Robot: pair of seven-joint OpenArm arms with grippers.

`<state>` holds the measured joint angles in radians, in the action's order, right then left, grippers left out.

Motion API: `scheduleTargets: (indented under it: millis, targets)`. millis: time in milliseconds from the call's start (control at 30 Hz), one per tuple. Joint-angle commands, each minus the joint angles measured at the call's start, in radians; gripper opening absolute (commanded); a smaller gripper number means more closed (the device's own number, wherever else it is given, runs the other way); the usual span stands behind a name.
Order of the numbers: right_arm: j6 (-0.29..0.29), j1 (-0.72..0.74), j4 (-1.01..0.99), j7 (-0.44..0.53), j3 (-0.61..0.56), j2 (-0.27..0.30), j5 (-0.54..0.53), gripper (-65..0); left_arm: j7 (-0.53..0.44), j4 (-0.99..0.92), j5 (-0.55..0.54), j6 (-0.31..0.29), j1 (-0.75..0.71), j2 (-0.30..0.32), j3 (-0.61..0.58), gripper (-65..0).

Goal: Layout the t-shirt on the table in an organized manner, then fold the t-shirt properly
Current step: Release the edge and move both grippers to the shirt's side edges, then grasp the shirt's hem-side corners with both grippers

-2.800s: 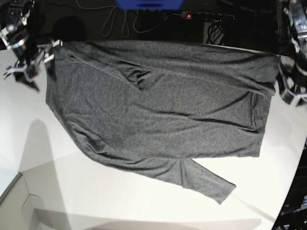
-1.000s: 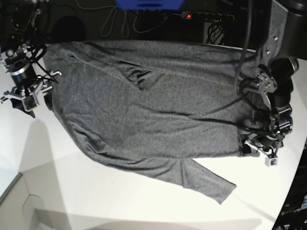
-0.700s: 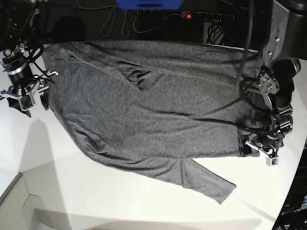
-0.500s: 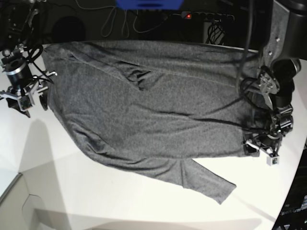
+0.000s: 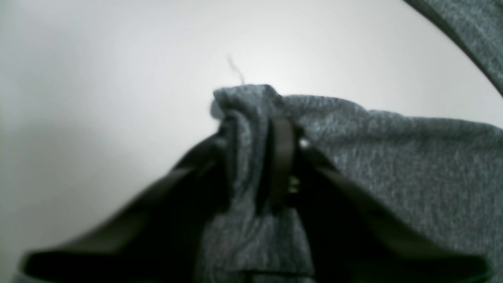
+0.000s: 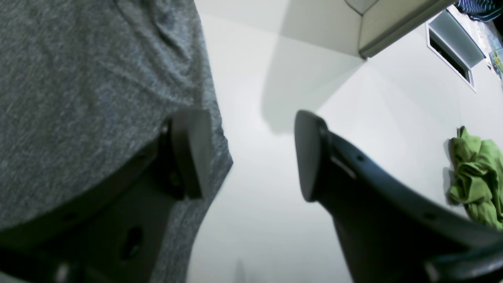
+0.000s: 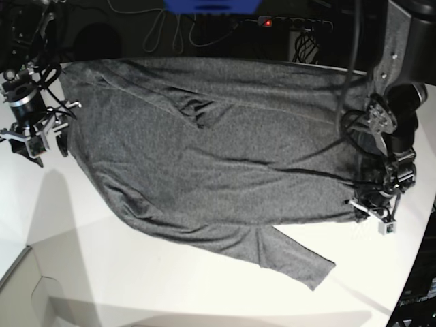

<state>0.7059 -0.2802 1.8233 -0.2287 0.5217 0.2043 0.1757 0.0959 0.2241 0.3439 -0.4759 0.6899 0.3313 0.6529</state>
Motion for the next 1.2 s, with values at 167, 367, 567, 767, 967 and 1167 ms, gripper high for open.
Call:
scheduleTargets:
  millis: [167, 367, 567, 767, 967, 1167]
  targets:
    - [-0.008, 0.031, 0.002, 0.022, -0.008, 0.014, -0.014, -29.4, 0.017, 0.013, 0.005, -0.008, 0.020, -0.002, 0.000, -65.0]
    - [-0.008, 0.189, -0.122, -0.054, -0.061, 0.019, -0.014, -23.2, 0.017, 0.014, 0.004, -0.010, 0.020, -0.002, 0.000, -64.9]
    - [-0.008, 0.391, -0.264, -0.173, -0.136, 0.028, -0.014, -23.4, 0.017, 0.014, 0.004, -0.011, 0.020, -0.002, -0.002, -64.9]
    - [-0.008, 0.589, -0.491, -0.280, -0.191, 0.027, -0.017, -23.1, 0.017, 0.014, 0.004, -0.011, 0.020, -0.002, -0.005, -64.9]
    - [-0.008, 0.665, -0.650, -0.292, -0.193, -0.009, -0.017, -23.1, 0.017, 0.014, 0.005, -0.010, 0.001, -0.001, -0.005, -64.9]
    - [-0.008, 0.729, -0.784, -0.288, -0.188, -0.039, -0.018, -23.4, 0.017, 0.016, 0.005, -0.010, -0.022, -0.001, -0.006, -64.9]
